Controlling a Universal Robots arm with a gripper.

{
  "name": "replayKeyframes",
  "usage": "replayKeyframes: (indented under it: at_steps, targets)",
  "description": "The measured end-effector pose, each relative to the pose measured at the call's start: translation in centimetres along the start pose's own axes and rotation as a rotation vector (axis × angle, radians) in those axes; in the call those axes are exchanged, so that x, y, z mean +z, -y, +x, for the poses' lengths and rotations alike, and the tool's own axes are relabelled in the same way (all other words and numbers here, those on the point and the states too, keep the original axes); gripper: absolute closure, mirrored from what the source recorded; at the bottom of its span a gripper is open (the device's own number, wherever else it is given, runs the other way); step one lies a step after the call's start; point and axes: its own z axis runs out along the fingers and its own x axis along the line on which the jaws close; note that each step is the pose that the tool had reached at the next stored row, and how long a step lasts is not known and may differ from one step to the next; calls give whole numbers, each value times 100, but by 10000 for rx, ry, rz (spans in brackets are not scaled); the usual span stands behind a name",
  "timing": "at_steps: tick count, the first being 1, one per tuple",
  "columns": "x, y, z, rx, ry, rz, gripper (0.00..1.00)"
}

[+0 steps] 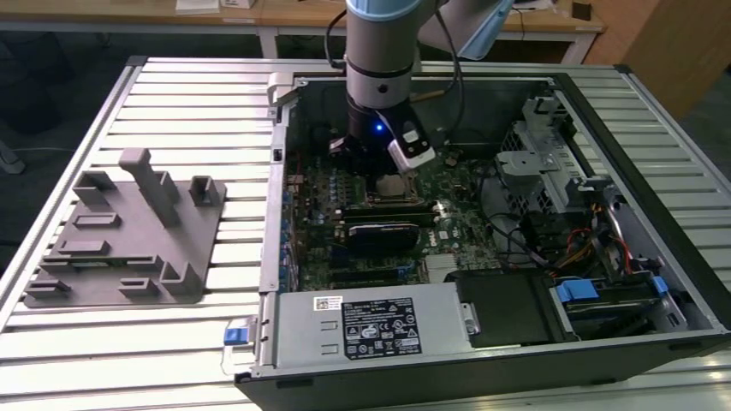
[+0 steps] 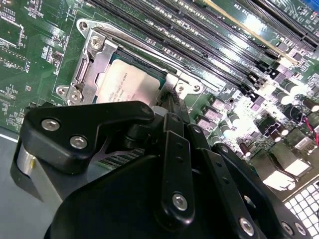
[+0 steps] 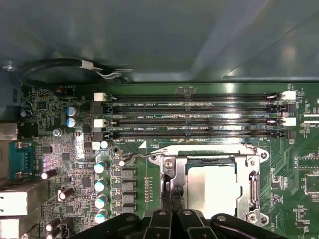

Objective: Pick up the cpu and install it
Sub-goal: 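Close the cpu cover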

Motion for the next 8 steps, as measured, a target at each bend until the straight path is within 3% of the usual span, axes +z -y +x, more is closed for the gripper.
replayKeyframes:
  at_steps: [4,8]
  targets:
    - [-33,-1,1,0,20,-1,89]
    - [-113,-2,0,-1,39,-1,89]
